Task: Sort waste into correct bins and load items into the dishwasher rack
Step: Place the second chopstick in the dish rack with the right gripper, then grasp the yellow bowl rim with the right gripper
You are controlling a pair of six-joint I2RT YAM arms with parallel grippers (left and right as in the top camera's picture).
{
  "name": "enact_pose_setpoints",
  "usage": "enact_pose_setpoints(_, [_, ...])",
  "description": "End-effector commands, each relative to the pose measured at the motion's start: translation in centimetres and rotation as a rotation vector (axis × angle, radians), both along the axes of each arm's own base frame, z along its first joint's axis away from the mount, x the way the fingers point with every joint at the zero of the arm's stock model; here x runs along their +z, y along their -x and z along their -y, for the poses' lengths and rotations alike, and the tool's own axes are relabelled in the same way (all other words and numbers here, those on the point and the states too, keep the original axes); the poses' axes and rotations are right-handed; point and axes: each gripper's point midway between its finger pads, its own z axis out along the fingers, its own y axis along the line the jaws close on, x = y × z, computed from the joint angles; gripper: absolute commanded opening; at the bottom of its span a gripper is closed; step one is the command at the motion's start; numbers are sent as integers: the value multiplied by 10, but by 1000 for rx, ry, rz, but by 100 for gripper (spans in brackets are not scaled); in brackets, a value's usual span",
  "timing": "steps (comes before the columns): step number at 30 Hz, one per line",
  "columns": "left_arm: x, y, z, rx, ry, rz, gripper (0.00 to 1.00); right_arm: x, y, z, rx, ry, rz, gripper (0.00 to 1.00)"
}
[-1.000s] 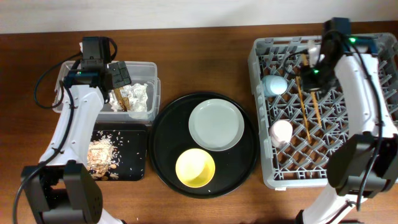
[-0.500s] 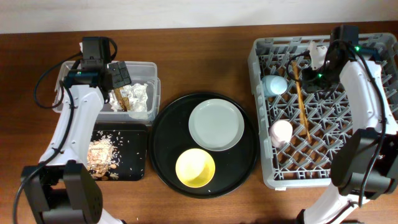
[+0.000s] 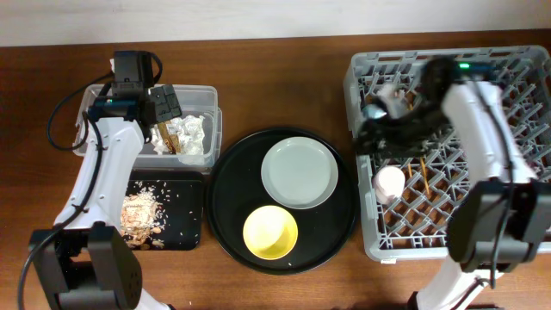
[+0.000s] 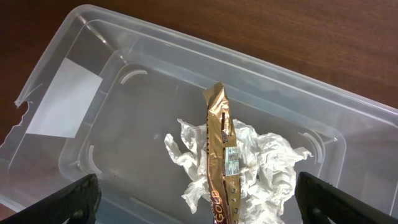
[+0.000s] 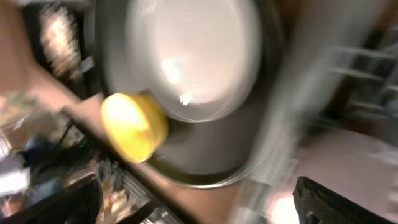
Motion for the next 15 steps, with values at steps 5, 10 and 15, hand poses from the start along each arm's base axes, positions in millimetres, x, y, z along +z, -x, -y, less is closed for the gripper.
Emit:
enact_pose_setpoints(5, [-6,0,-1,-3,0,-13,99,25,71,-135,392,-99,11,99])
enact_pose_setpoints(10, [-6,0,-1,-3,0,-13,99,6,93,-179,397,87,7,99])
enact_pose_setpoints(15, [-6,0,-1,-3,0,-13,99,-18,93,-187,249,439,117,99])
